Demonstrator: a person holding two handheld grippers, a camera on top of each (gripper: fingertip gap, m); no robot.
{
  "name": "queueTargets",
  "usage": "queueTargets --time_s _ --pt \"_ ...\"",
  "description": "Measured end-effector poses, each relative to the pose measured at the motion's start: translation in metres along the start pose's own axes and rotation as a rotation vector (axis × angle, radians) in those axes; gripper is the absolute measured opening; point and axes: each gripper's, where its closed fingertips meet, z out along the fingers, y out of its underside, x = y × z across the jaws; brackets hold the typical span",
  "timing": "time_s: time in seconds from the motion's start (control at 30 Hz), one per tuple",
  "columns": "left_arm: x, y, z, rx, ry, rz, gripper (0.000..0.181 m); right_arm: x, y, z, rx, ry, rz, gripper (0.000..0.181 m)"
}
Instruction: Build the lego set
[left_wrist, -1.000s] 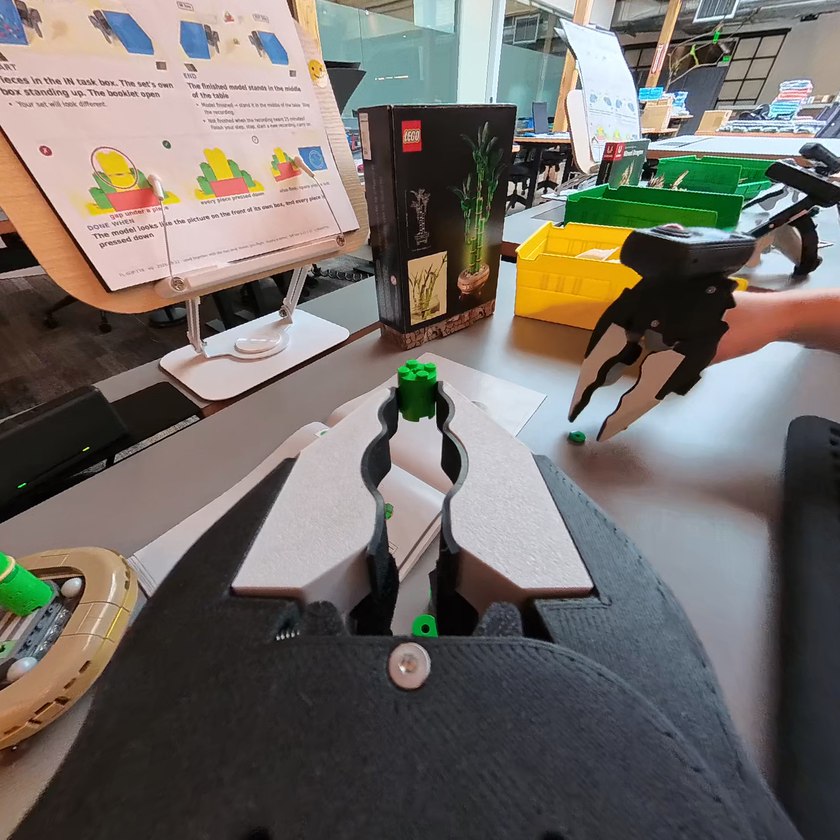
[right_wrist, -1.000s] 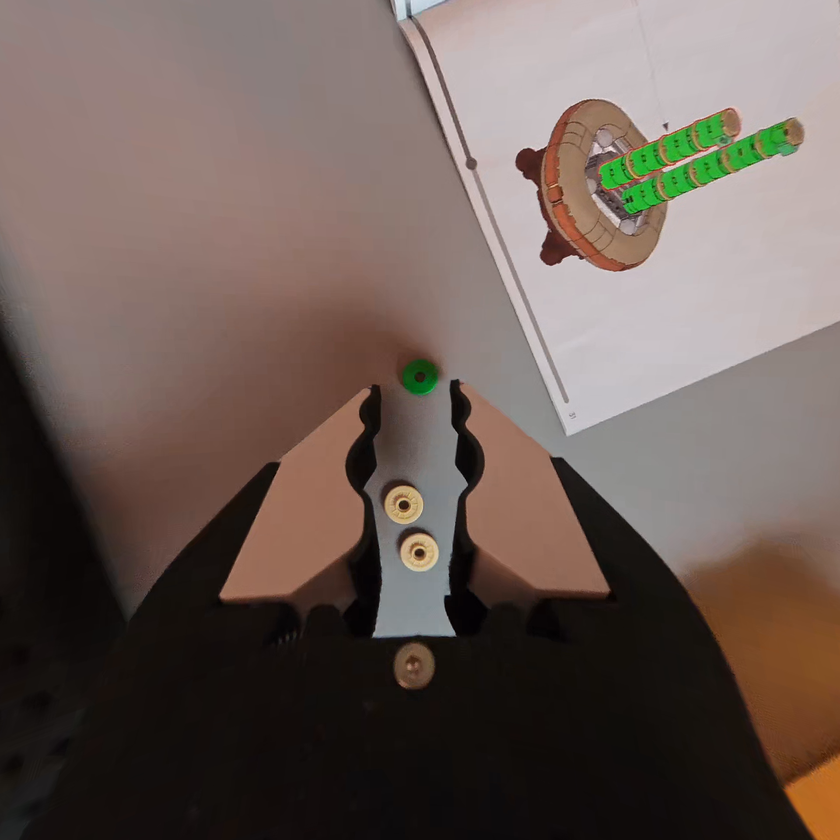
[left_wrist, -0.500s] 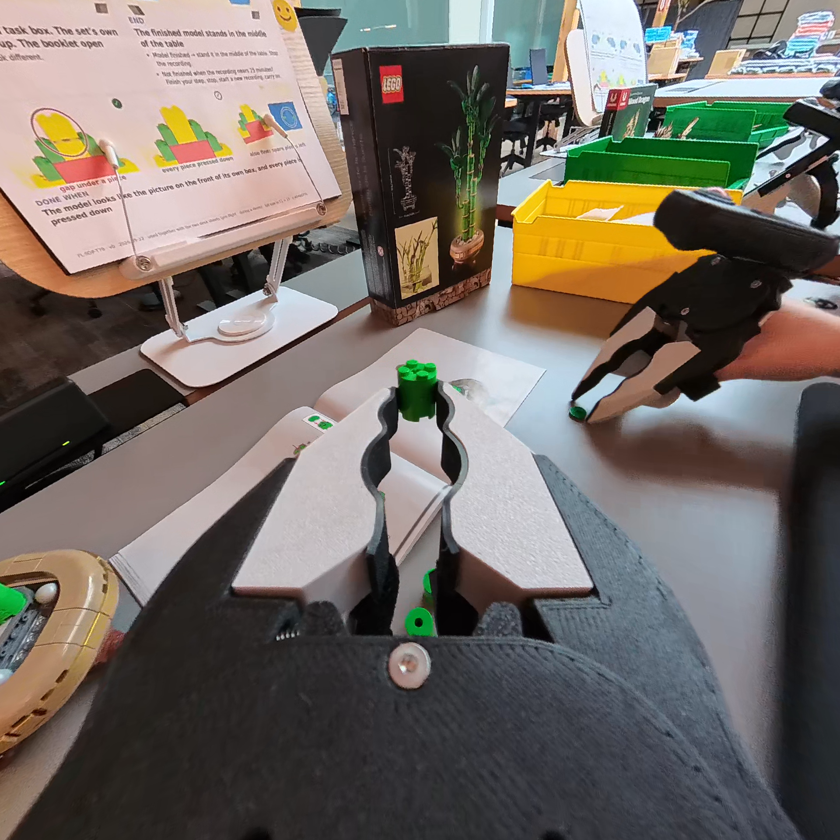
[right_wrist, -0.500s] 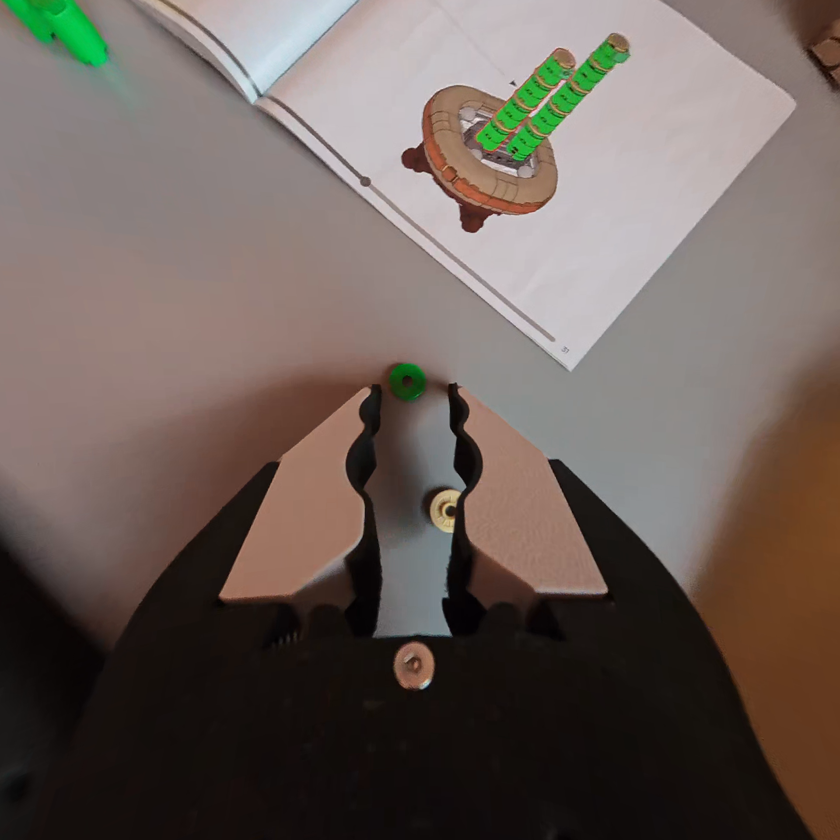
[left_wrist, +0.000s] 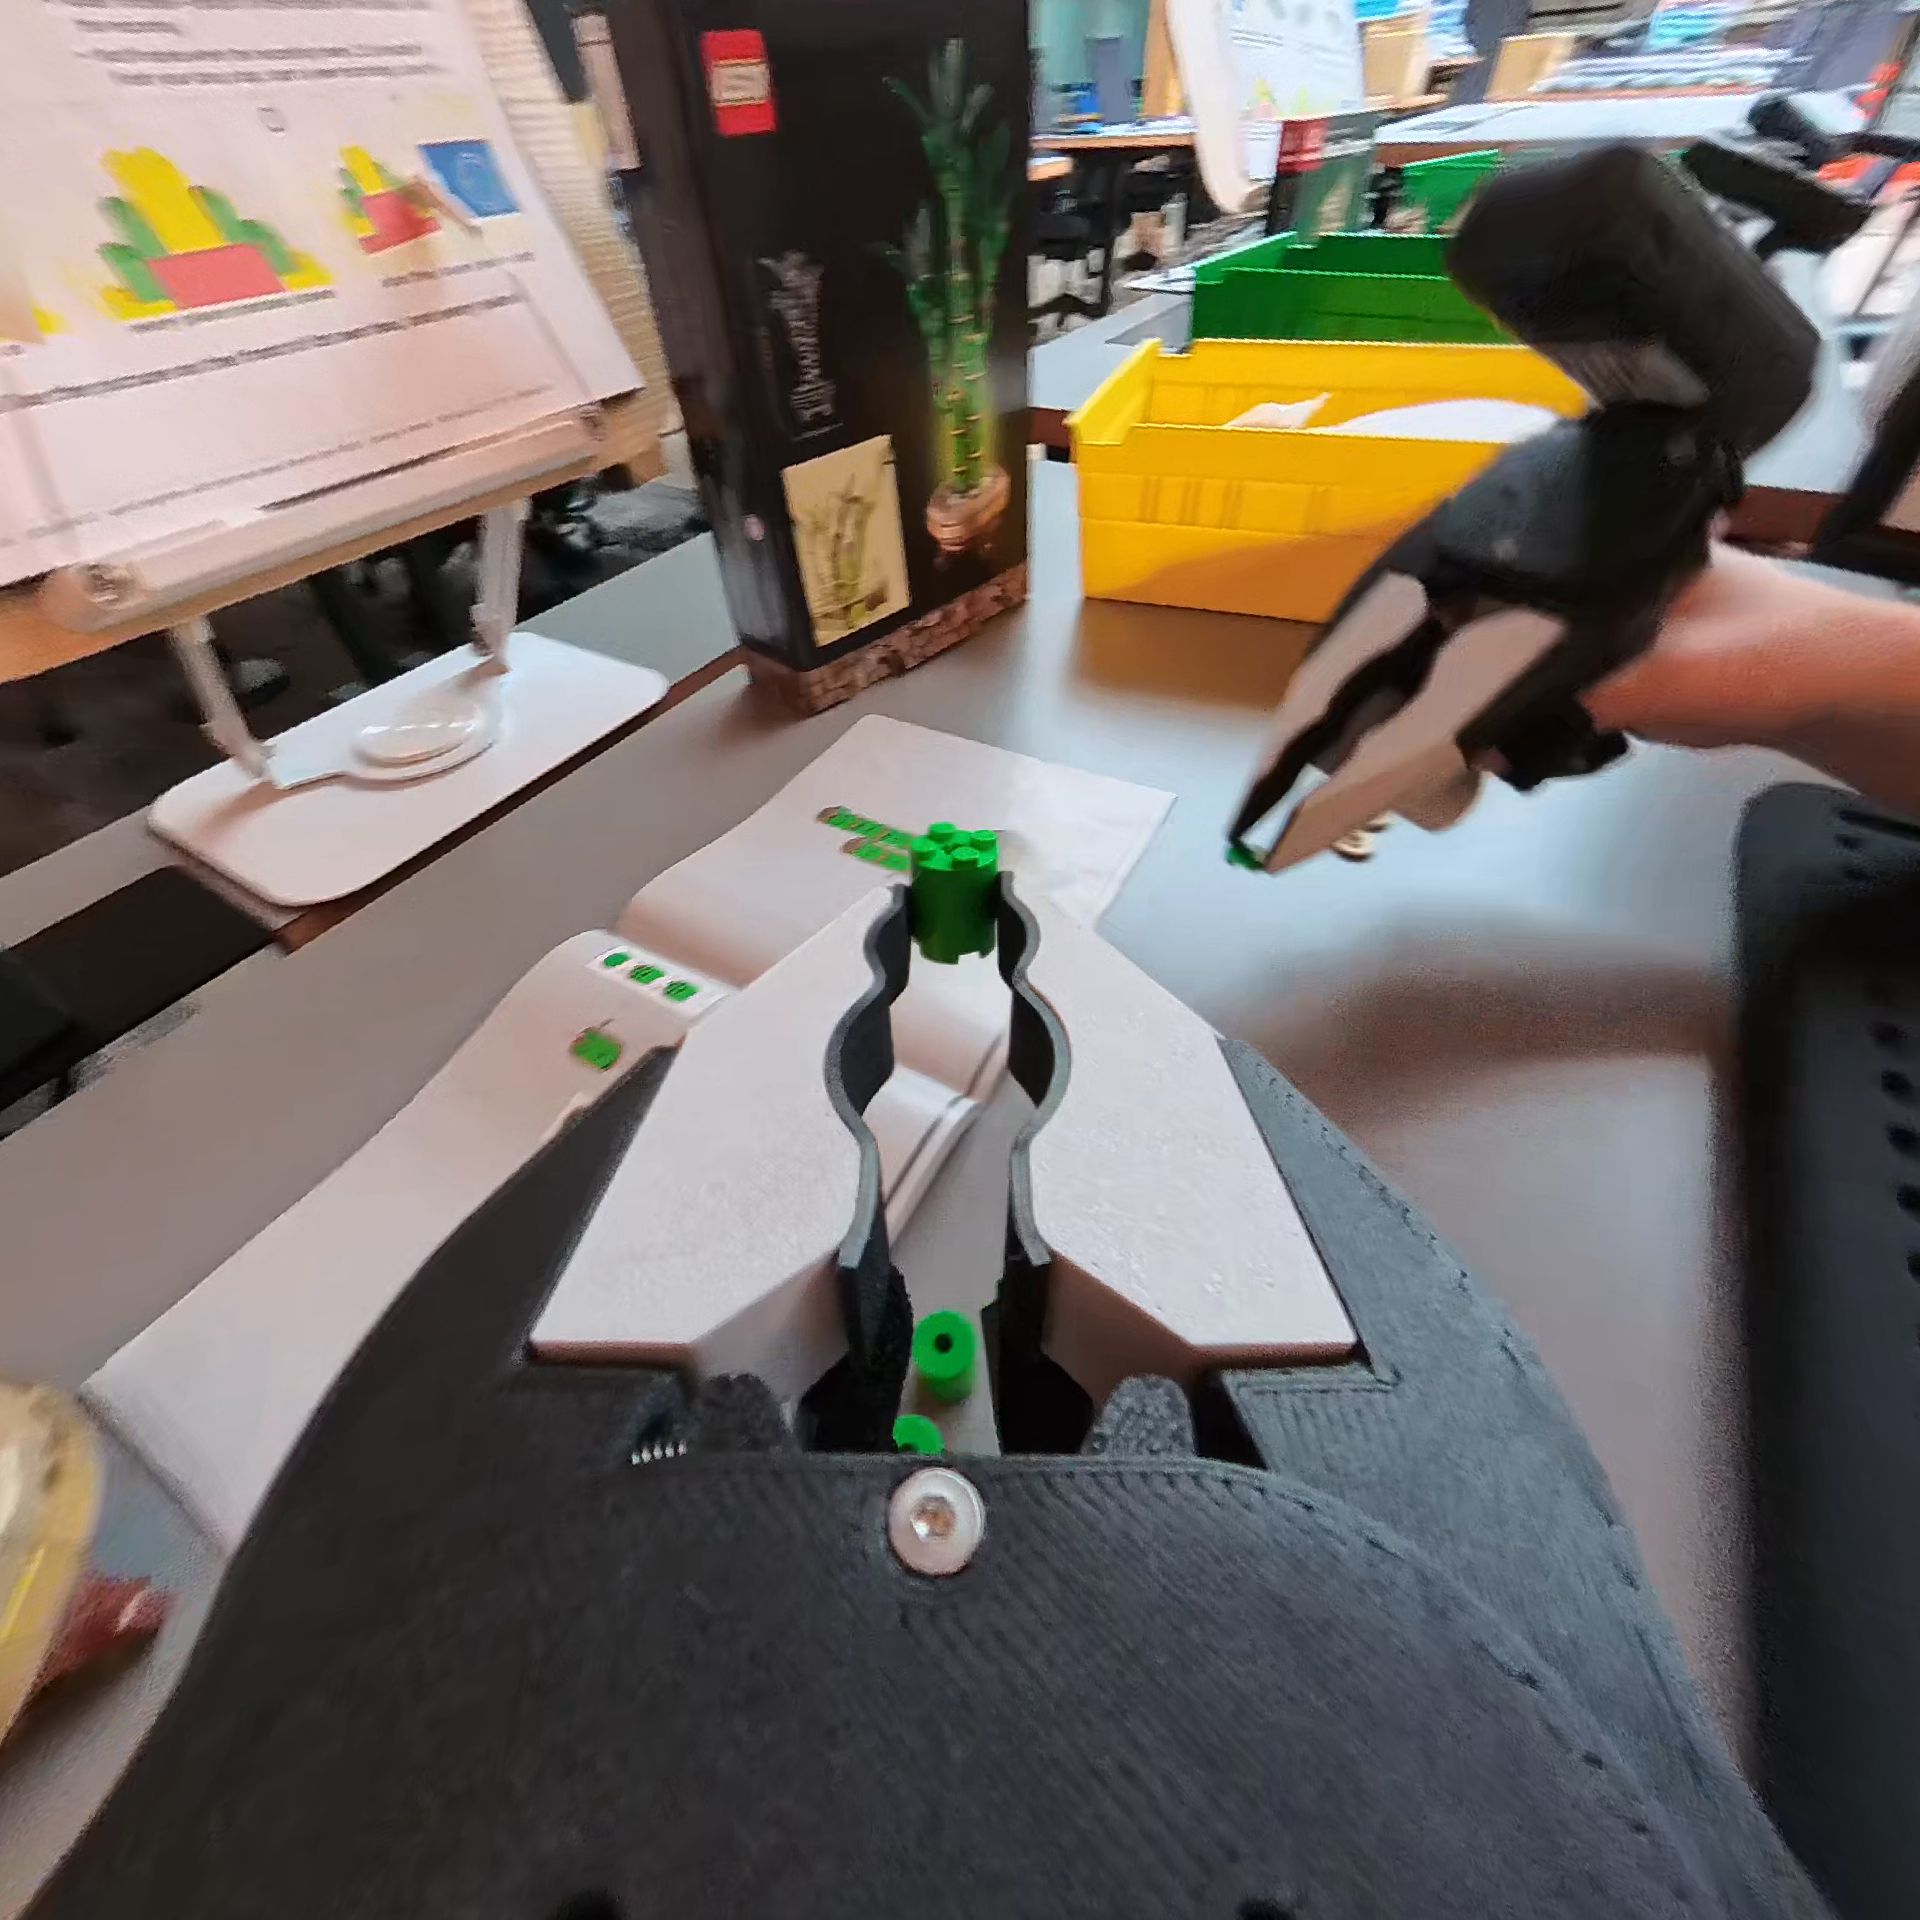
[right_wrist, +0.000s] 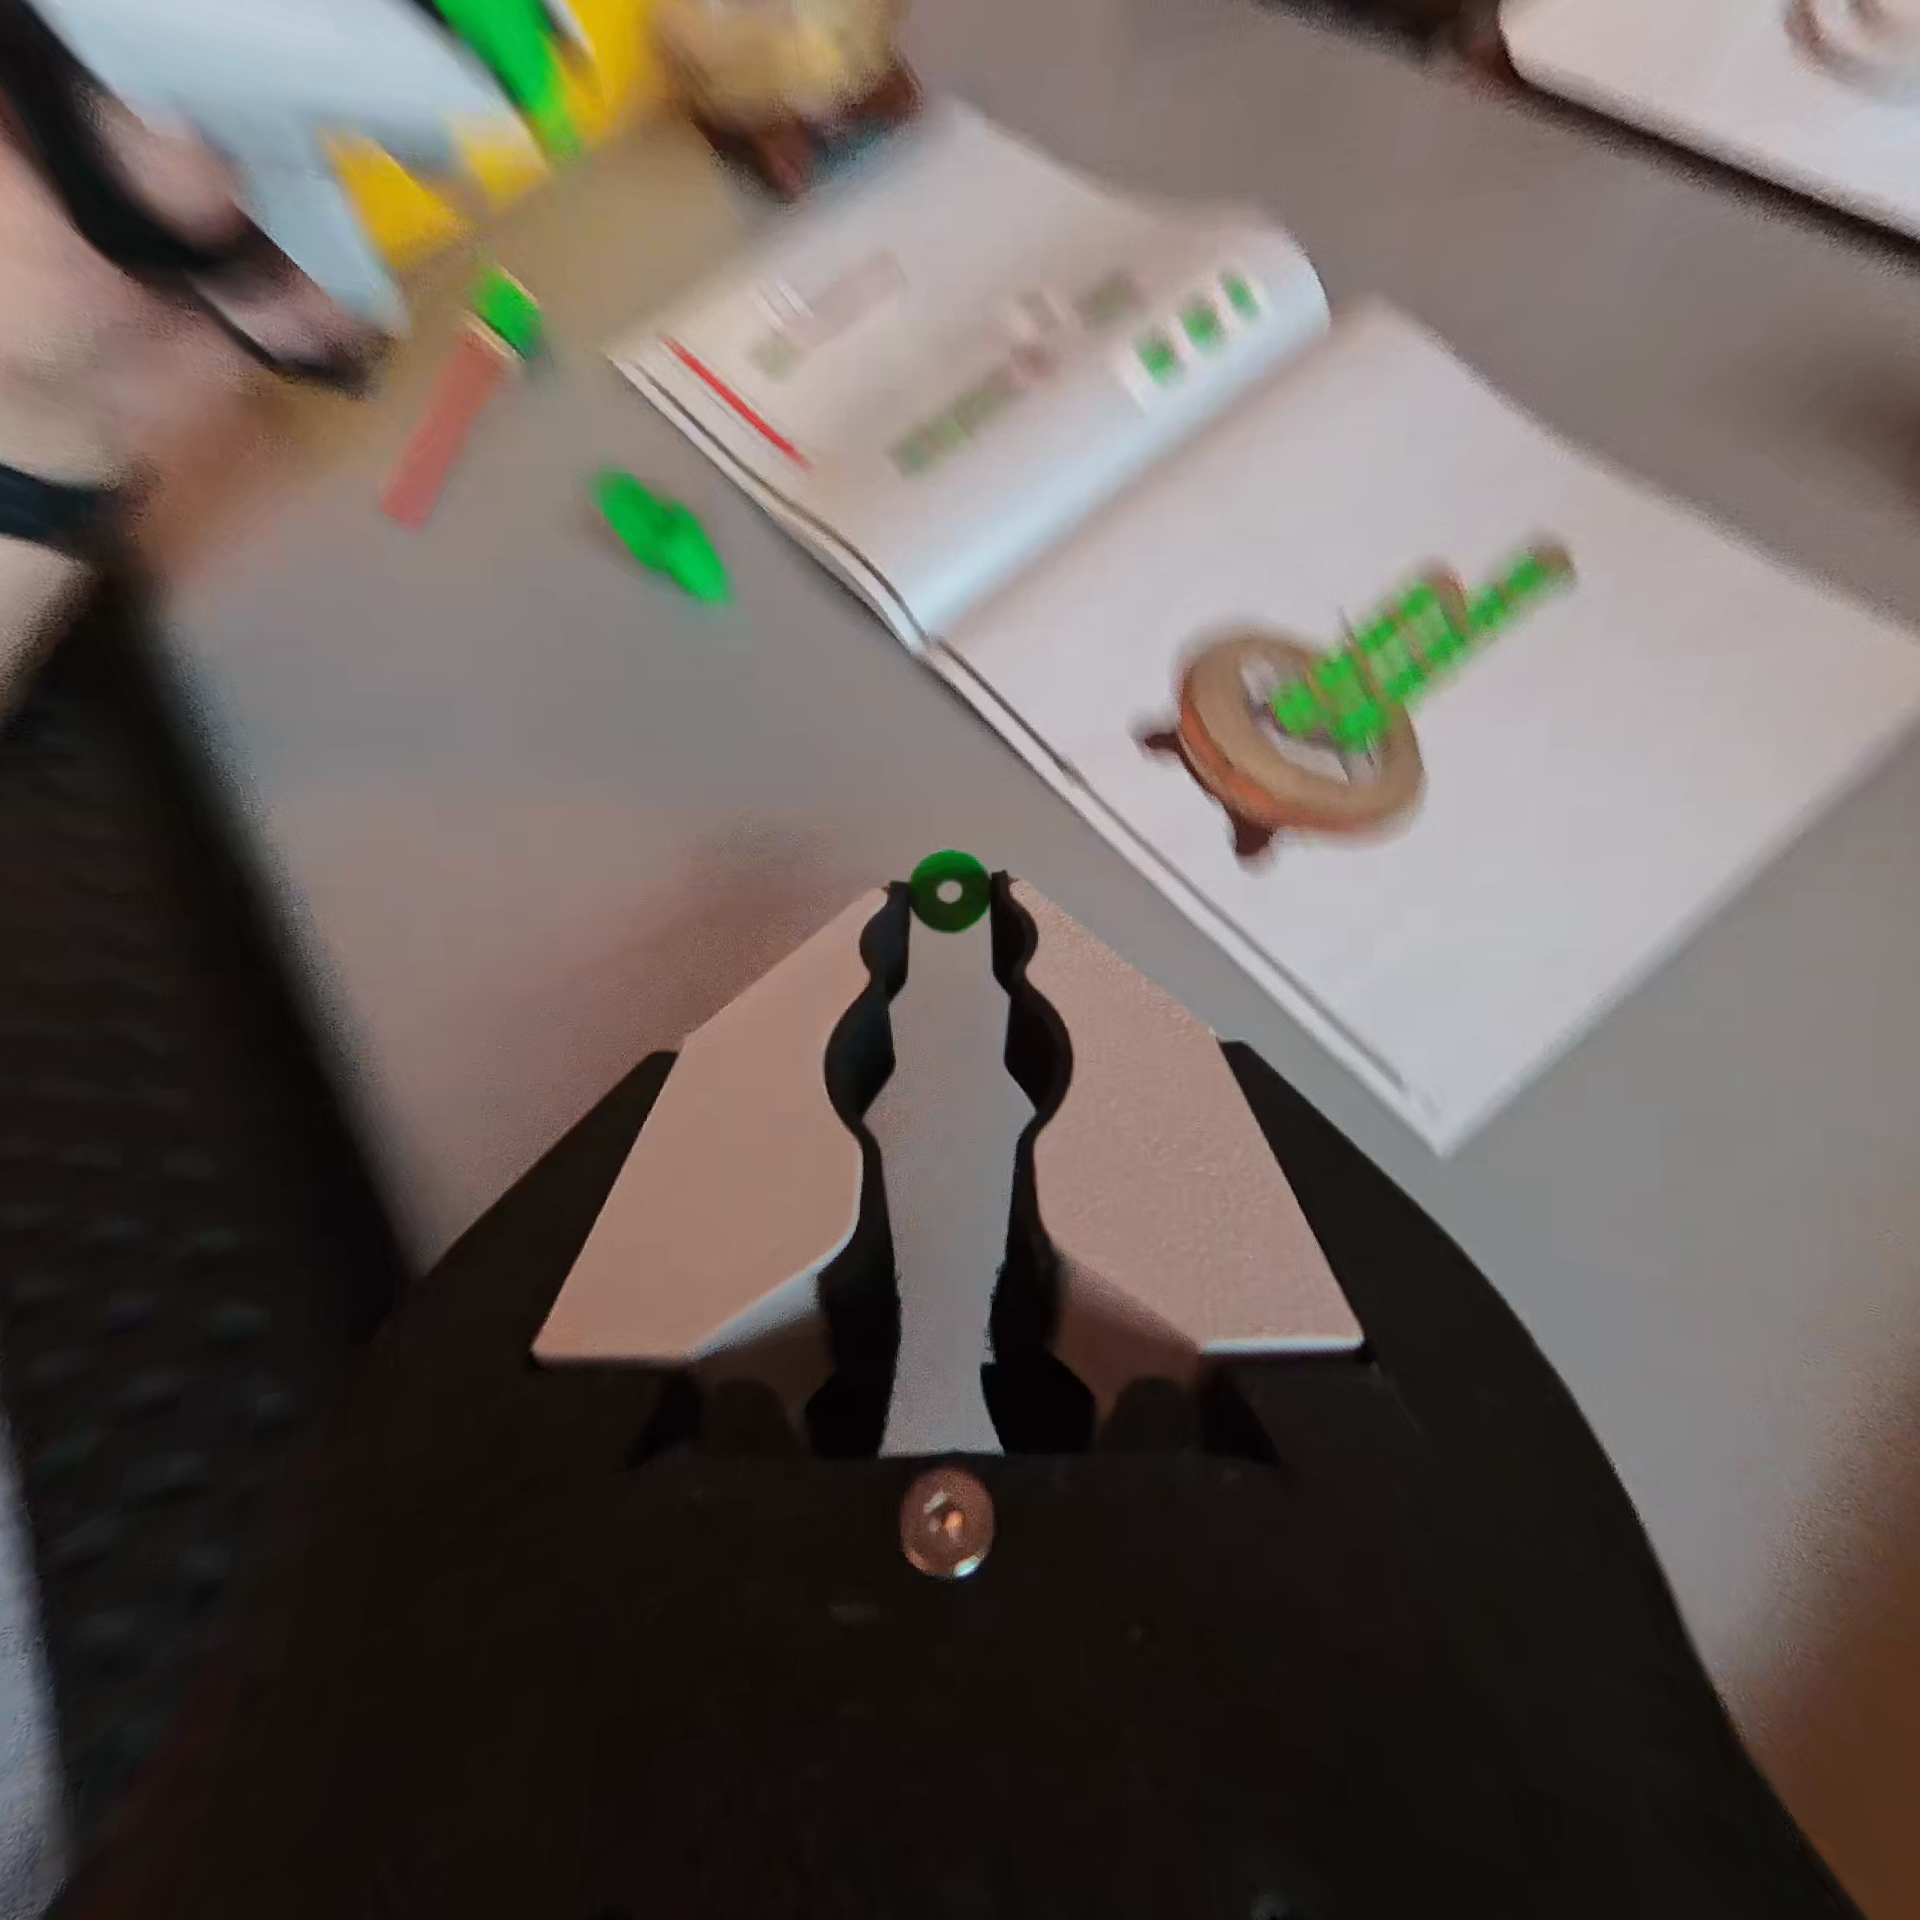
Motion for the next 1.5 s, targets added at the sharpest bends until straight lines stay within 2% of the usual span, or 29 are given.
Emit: queueTargets --time_s 0.1,0.17,0.23,0.33,0.5,0.67,0.87,1.23,1.5 --pt "0.025 -0.002 0.010 0.026 0.106 0.027 0.014 -0.047 -0.069 -0.014 0.126 -0.239 -0.064 0.014" --pt "0.034 -0.002 0.014 0.044 0.141 0.043 0.015 -0.067 -0.093 -0.016 0.119 -0.342 -0.130 0.015" --pt "0.040 -0.002 0.017 0.064 0.163 0.056 0.014 -0.070 -0.106 -0.009 0.101 -0.364 -0.192 0.015" --pt "0.043 0.003 0.023 0.058 0.170 0.073 0.015 -0.077 -0.102 0.002 0.005 -0.437 -0.254 0.015" --pt "0.054 -0.004 0.022 0.080 0.230 0.051 0.015 -0.069 -0.100 0.008 -0.089 -0.400 -0.372 0.015" --pt "0.046 -0.011 0.017 0.101 0.155 0.059 0.014 -0.071 -0.109 0.012 -0.088 -0.411 -0.303 0.014" --pt "0.040 -0.009 0.020 0.072 0.066 0.097 0.015 -0.071 -0.108 0.015 -0.074 -0.386 -0.321 0.015" --pt "0.040 -0.011 0.018 0.066 0.054 0.095 0.014 -0.072 -0.108 0.012 -0.067 -0.378 -0.402 0.015" --pt "0.041 -0.004 0.020 0.009 0.050 0.130 0.014 -0.072 -0.102 0.016 -0.093 -0.383 -0.420 0.015"
